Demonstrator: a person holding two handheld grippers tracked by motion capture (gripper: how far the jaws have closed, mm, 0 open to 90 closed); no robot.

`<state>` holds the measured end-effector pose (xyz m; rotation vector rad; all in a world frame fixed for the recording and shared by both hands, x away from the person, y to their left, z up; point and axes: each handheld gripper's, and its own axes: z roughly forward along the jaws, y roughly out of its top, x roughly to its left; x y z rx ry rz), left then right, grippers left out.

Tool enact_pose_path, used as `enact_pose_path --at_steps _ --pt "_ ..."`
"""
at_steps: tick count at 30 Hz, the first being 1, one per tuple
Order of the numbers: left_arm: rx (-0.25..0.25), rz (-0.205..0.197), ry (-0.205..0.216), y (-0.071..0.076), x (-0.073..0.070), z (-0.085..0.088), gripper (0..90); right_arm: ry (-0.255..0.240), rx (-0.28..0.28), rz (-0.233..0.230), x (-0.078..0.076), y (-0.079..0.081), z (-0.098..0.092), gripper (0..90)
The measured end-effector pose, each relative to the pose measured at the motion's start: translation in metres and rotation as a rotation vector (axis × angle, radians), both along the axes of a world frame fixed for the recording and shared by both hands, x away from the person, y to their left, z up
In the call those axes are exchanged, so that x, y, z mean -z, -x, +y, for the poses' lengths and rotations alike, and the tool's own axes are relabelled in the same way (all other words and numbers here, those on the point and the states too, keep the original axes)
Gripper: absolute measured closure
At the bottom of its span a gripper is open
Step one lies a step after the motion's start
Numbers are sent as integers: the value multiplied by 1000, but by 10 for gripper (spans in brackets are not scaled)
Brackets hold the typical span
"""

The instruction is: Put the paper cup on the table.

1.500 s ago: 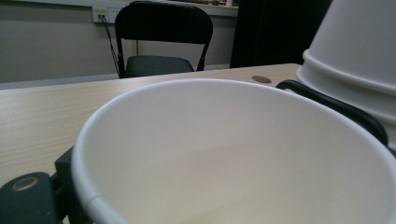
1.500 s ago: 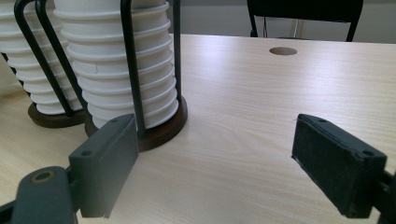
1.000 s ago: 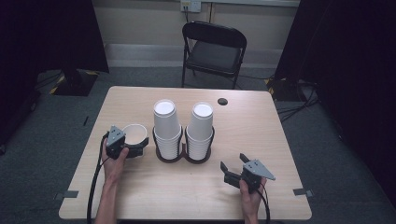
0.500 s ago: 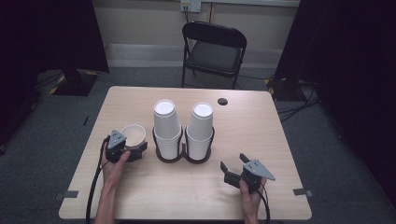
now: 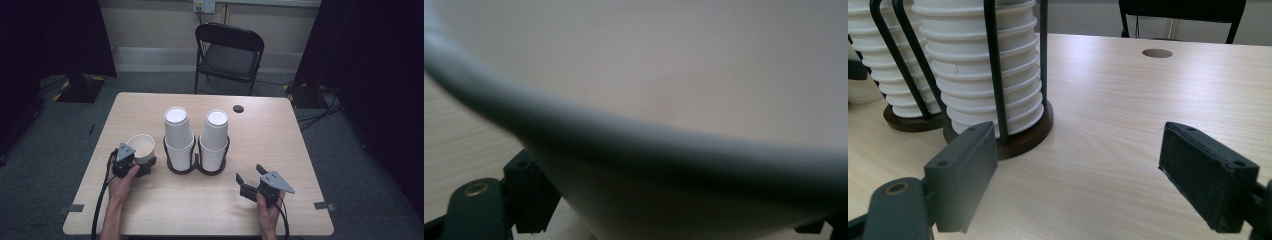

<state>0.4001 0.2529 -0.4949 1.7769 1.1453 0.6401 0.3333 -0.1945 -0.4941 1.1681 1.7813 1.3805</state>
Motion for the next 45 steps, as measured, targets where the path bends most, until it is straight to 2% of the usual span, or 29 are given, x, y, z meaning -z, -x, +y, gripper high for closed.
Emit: enact_pose_path --at_steps 3,7,13,23,30,34,37,40,45 --pt "-12 -1 -9 2 -2 0 154 0 0 0 0 0 0 150" --pt "-19 -6 47 7 -1 1 153 -2 -1 -1 0 0 0 150" --pt "-27 -11 37 14 1 2 154 -3 0 -3 0 0 0 150" --pt "-14 -12 56 29 1 2 154 -2 0 -1 0 0 0 150" --pt "-22 -49 61 44 -1 4 154 -2 0 -2 0 0 0 150" --pt "-9 -68 58 53 -4 5 154 0 1 -2 0 0 0 150" --pt "-10 -91 86 63 -4 5 155 -1 1 -3 0 0 0 150" --pt "2 -103 92 71 -5 3 155 -2 0 -2 0 0 0 150" --pt "28 -111 115 81 -6 -3 155 2 3 -6 0 1 0 150"
